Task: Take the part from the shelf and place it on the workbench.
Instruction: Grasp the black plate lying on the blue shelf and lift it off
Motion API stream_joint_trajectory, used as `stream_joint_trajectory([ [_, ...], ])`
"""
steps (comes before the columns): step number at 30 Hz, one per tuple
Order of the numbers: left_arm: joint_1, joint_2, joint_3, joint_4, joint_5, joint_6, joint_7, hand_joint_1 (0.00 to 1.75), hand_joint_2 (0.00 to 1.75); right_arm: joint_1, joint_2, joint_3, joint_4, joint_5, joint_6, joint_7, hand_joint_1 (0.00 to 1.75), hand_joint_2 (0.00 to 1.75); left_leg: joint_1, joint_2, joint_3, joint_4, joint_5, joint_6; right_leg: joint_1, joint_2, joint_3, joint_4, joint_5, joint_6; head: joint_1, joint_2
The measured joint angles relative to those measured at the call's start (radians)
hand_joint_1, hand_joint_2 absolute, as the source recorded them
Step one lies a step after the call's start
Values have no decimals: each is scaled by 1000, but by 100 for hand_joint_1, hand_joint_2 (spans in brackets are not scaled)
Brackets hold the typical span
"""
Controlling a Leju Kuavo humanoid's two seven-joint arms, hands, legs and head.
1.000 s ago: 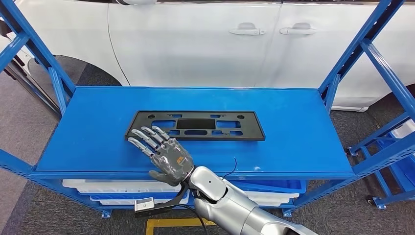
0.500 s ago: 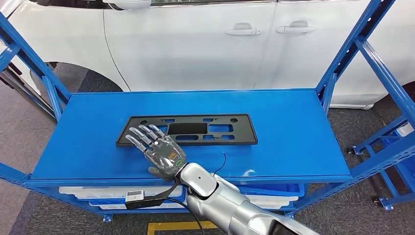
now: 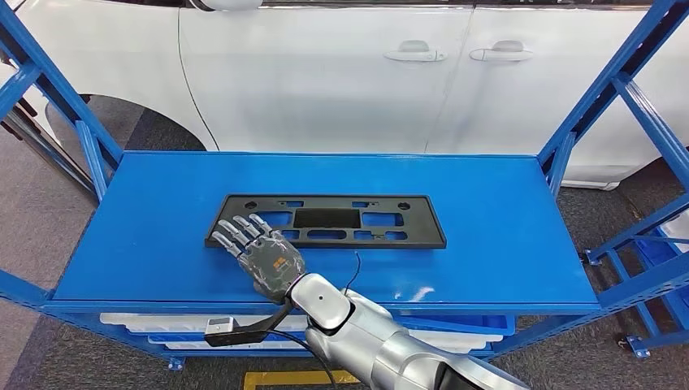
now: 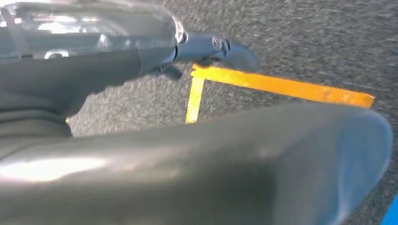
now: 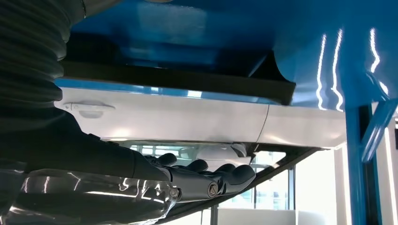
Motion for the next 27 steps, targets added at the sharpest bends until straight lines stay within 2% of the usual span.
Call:
stream_joint_trajectory([
  [1, -1, 0, 0, 0, -2, -1, 0, 0, 0, -1, 0, 4, 12, 1, -1, 8, 0, 175, 0, 0, 0, 0, -1, 2, -2, 0, -40, 71, -26, 2, 1, 0],
  [2, -1, 1, 0, 0, -4, -3, 0, 0, 0, -1, 0, 8, 25, 2, -3, 15, 0, 175, -1, 0, 1, 1, -3, 3, -3, 0, -72, 123, -37, 4, 1, 0],
  [3, 0, 1, 0, 0, -6, -5, 0, 0, 0, -1, -1, 10, 37, 3, -5, 22, 0, 175, -1, -1, 3, 1, -5, 3, -4, 0, -88, 142, -29, 4, 1, 0],
  [4, 0, 1, 0, 0, -8, -6, 0, 0, 0, -2, -1, 12, 48, 4, -7, 29, 0, 175, -1, -1, 7, 1, -7, 2, -4, 0, -83, 117, 0, 2, 1, 0],
  [6, 0, 1, 0, 0, -11, -8, 0, 0, 0, -7, -1, 13, 67, 5, -12, 44, 0, 175, -2, -3, 18, 1, -14, -2, -3, 0, -27, -19, 81, -8, 1, 0],
  [7, -1, 1, 0, 0, -12, -9, 0, 0, 0, -12, -1, 13, 77, 5, -15, 52, 0, 175, -3, -3, 21, 2, -18, -6, -1, 0, 1, -85, 109, -13, 1, 0],
  [8, -2, 1, 0, 0, -13, -10, 0, 0, 0, -17, 0, 13, 86, 6, -19, 60, 0, 175, -5, -4, 23, 2, -21, -11, 2, 0, 20, -128, 123, -17, 1, 0],
  [9, -3, 2, 0, 0, -14, -10, 0, 0, 0, -21, 0, 13, 96, 6, -24, 68, 0, 175, -5, -3, 23, 1, -22, -17, 5, 1, 27, -146, 123, -20, 0, 0],
  [12, -3, 4, 0, 0, -18, -11, 0, 0, 0, -30, 0, 13, 117, 7, -34, 91, 0, 175, -3, -2, 28, -2, -28, -35, 5, 4, 32, -157, 121, -29, 0, 0],
  [13, -4, 5, 0, 0, -19, -11, 0, 0, 0, -35, 0, 13, 124, 8, -36, 99, 0, 175, -3, -1, 24, 11, -39, -39, 2, 5, 37, -162, 122, -33, 0, 0],
  [15, -4, 6, 0, 0, -20, -13, 0, 0, 0, -49, 1, 12, 142, 11, -38, 115, 0, 175, -2, -1, -19, 103, -88, -46, -1, 3, 45, -169, 122, -40, -2, 0],
  [17, -4, 7, -1, 0, -25, -14, 1, 0, 0, -60, 0, 10, 168, 16, -38, 136, 0, 175, -2, -1, -90, 236, -137, -50, 2, 1, 48, -168, 118, -45, -2, 0],
  [18, -3, 8, -1, 0, -27, -14, 1, 0, 0, -63, 0, 7, 180, 18, -37, 149, 0, 175, -1, -1, -112, 272, -140, -50, 3, 1, 50, -168, 116, -46, -2, 0],
  [19, -3, 9, -1, 0, -29, -14, 1, 0, 0, -66, 0, 2, 190, 22, -33, 162, 0, 175, -1, -1, -116, 270, -123, -49, 4, 2, 53, -167, 114, -47, -2, 0],
  [20, -3, 10, -1, 0, -31, -14, 0, 0, 0, -71, 0, -2, 199, 25, -29, 174, 0, 175, -1, -1, -101, 229, -89, -47, 4, 3, 57, -166, 111, -46, -2, 0],
  [22, -5, 11, -1, 0, -33, -15, -1, 0, 0, -84, -1, -10, 215, 33, -16, 195, 0, 175, -3, -1, -43, 95, -16, -40, 7, 6, 65, -163, 103, -41, -2, 0],
  [23, -7, 12, -1, 0, -33, -15, -1, 0, 0, -90, -2, -14, 222, 37, -10, 204, 0, 175, -4, -1, -19, 44, 3, -35, 9, 7, 66, -161, 100, -37, -2, 0],
  [24, -9, 12, -1, 0, -33, -15, -1, 0, 0, -96, -4, -18, 228, 39, -4, 212, 0, 175, -7, -1, -7, 15, 8, -31, 10, 8, 64, -159, 99, -33, -1, 0],
  [27, -10, 12, -1, 0, -35, -16, 0, 0, 0, -110, -10, -34, 240, 41, 18, 234, 131, 175, -8, -2, -2, 0, 5, -15, 10, 9, 62, -157, 96, -19, -1, 0],
])
